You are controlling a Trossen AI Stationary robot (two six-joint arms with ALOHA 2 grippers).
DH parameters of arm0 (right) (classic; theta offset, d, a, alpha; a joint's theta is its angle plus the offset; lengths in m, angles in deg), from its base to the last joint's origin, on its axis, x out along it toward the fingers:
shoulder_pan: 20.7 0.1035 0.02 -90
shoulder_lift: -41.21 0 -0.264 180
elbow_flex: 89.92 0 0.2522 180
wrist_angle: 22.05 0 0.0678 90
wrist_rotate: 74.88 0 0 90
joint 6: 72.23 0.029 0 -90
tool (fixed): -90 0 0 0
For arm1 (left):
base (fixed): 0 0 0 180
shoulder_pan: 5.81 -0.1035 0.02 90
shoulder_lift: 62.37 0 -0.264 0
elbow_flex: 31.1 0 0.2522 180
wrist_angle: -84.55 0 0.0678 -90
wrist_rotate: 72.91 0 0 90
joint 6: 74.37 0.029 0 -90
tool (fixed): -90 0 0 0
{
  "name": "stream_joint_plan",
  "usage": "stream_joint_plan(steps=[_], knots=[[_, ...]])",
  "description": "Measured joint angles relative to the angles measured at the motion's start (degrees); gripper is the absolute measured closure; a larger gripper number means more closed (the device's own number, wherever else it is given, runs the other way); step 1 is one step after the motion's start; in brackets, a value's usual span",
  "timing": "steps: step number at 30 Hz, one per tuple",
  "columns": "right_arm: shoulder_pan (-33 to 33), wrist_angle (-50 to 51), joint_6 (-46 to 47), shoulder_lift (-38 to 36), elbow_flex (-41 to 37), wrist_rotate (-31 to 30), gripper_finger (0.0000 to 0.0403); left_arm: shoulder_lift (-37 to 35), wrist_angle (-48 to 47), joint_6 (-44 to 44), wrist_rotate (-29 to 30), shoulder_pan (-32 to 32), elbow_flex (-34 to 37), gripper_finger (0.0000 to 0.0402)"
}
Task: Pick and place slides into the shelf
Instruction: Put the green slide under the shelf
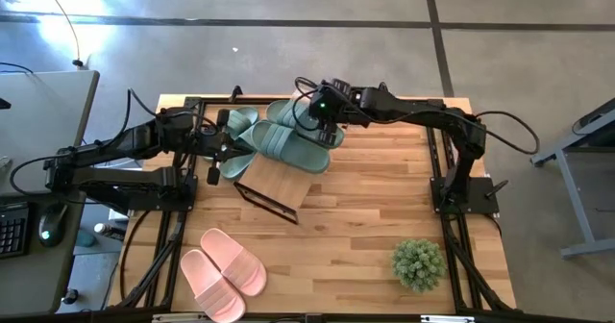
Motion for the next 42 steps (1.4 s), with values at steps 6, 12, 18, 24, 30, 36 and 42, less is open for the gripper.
stream_joint_plan(steps=[6,12,18,24,30,36,42], knots=[[1.32,2.22,2.54,-4.61,0.00,2.39,0.0208,2.01,-4.75,1.66,0.08,-0.04,-6.10,0.0401],[3.26,2.32,3.08,-9.03,0.00,2.48,0.0208,9.51,-24.23,8.83,5.86,-3.07,-21.21,0.0401],[5.25,2.91,3.63,-11.78,0.00,2.69,0.0208,20.21,-40.25,10.68,14.76,-10.75,-35.67,0.0401],[6.86,4.66,3.95,-13.00,0.00,4.69,0.0208,31.37,-49.64,16.92,0.90,-24.18,-42.86,0.0401],[8.43,8.42,3.88,-13.13,0.00,6.60,0.0208,39.72,-56.58,25.63,-12.82,-37.23,-43.37,0.0401],[8.61,10.14,3.61,-13.11,0.00,6.59,0.0208,44.39,-63.13,31.80,8.50,-41.00,-43.37,0.0401],[8.57,9.90,3.40,-13.11,0.00,6.57,0.0208,47.46,-60.38,35.96,14.93,-39.98,-42.74,0.0401]])
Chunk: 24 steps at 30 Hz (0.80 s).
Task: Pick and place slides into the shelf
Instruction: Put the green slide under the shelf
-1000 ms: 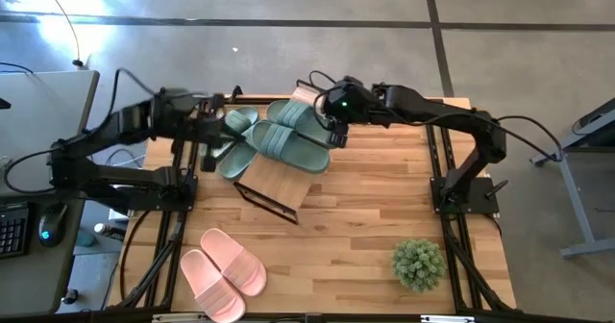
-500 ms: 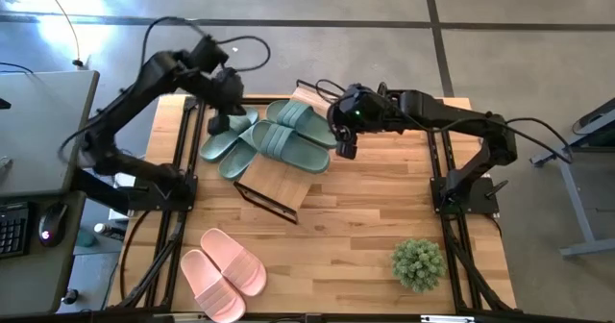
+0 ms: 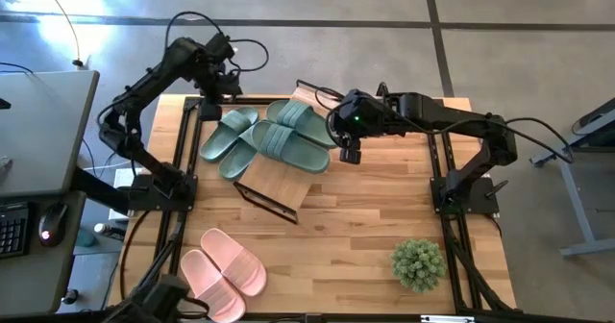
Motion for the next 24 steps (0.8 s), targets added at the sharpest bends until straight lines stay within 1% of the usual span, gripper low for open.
stream_joint_plan(steps=[3,9,13,16,24], knots=[[0.00,0.36,0.38,0.00,0.00,0.00,0.0208,1.18,2.48,3.46,1.85,0.45,2.11,0.0401],[-0.01,0.51,0.39,0.02,0.00,-0.02,0.0208,3.43,5.08,5.71,6.28,0.18,5.85,0.0401],[-0.02,0.52,0.38,0.02,0.00,-0.02,0.0208,3.38,5.37,9.58,6.17,0.26,9.43,0.0394],[-0.02,0.40,0.13,0.02,0.00,-0.03,0.0208,3.36,5.97,10.67,6.14,0.27,12.21,0.0371],[-0.13,0.39,-0.01,0.04,0.00,-0.33,0.0208,3.38,11.48,12.19,7.47,0.25,17.11,0.0282]])
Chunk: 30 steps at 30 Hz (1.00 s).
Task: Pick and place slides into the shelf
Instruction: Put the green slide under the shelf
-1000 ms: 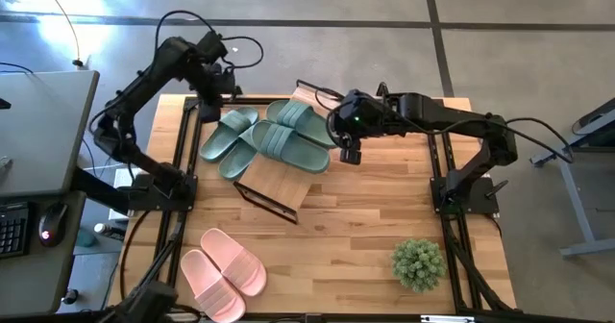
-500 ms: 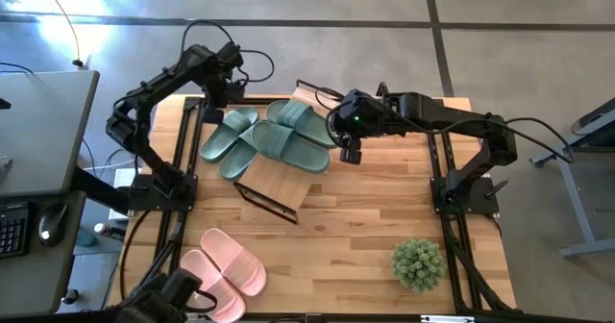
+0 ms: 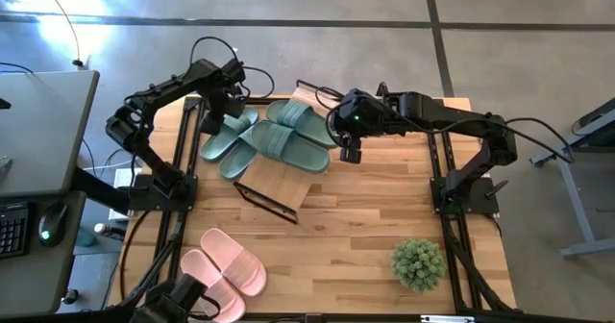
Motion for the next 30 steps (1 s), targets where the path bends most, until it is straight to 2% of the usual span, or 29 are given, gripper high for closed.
stream_joint_plan(steps=[6,12,20,30], knots=[[0.00,-0.01,0.00,0.00,0.00,-0.31,0.0208,0.00,3.74,3.33,-0.21,0.00,2.94,0.0256],[0.00,-0.02,0.17,0.00,0.00,-1.25,0.0208,0.00,9.25,3.20,0.01,0.00,5.29,0.0251],[0.00,-0.02,-0.02,0.00,0.00,-2.72,0.0208,-0.06,9.57,3.48,0.20,0.00,7.34,0.0251],[-0.02,-0.01,-0.02,0.00,0.00,-4.21,0.0208,-0.07,16.86,1.27,5.10,2.19,10.88,0.0252]])
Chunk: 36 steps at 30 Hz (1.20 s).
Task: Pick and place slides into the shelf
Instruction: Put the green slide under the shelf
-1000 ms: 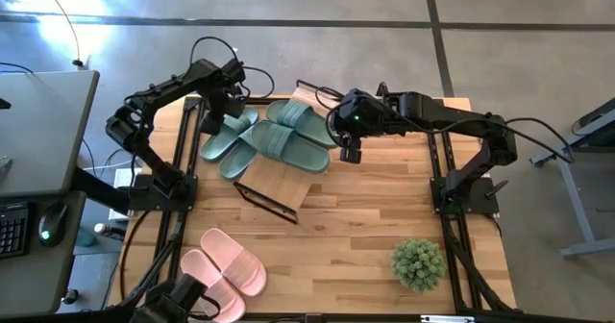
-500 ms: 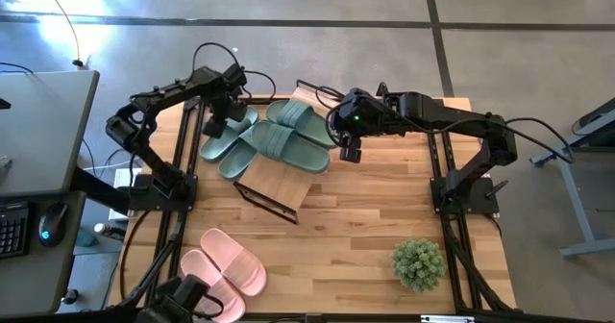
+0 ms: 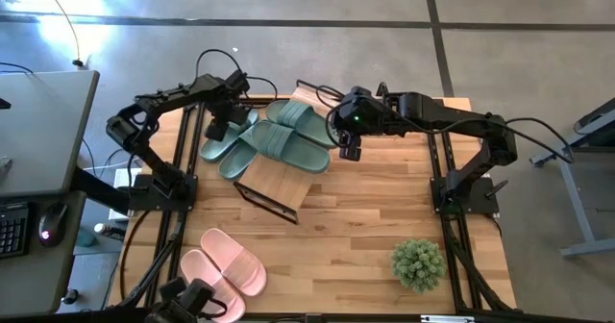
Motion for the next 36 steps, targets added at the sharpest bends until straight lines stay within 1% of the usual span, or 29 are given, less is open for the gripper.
stream_joint_plan(steps=[7,14,20,22,24,27,29,30,31,34,36], knots=[[0.00,-0.02,0.00,0.00,0.00,-0.12,0.0208,0.00,3.24,-1.46,0.57,0.48,1.61,0.0252],[0.00,-0.03,0.00,0.00,0.00,-0.12,0.0208,0.00,5.94,-2.66,3.83,0.50,3.23,0.0252],[0.02,-0.02,0.00,0.00,0.00,-0.10,0.0208,0.00,8.40,-4.29,5.39,0.48,3.75,0.0256],[0.00,-0.04,0.00,0.00,0.00,-0.10,0.0208,0.00,9.51,-6.08,6.02,0.43,3.75,0.0268],[0.00,-0.04,0.00,0.00,0.00,-0.08,0.0208,0.00,9.86,-7.52,6.10,0.39,3.77,0.0290],[0.01,-0.04,0.00,0.00,0.00,-0.08,0.0208,0.00,10.43,-7.93,5.77,0.44,3.79,0.0337],[0.01,-0.04,0.00,0.00,0.00,-0.05,0.0208,0.00,10.56,-8.37,5.22,0.40,3.79,0.0376],[0.00,-0.04,0.00,0.00,0.00,-0.05,0.0208,-0.02,10.63,-8.76,5.16,0.39,3.79,0.0387],[0.00,-0.04,0.00,0.00,0.00,-0.05,0.0208,-0.04,10.62,-9.21,5.09,0.39,3.78,0.0392],[0.01,-0.04,0.00,0.00,0.00,-0.05,0.0208,-0.04,10.39,-10.26,5.02,0.39,3.77,0.0384],[0.00,-0.04,0.00,0.00,0.00,-0.05,0.0208,-0.14,10.09,-11.08,4.86,0.39,3.77,0.0390]])
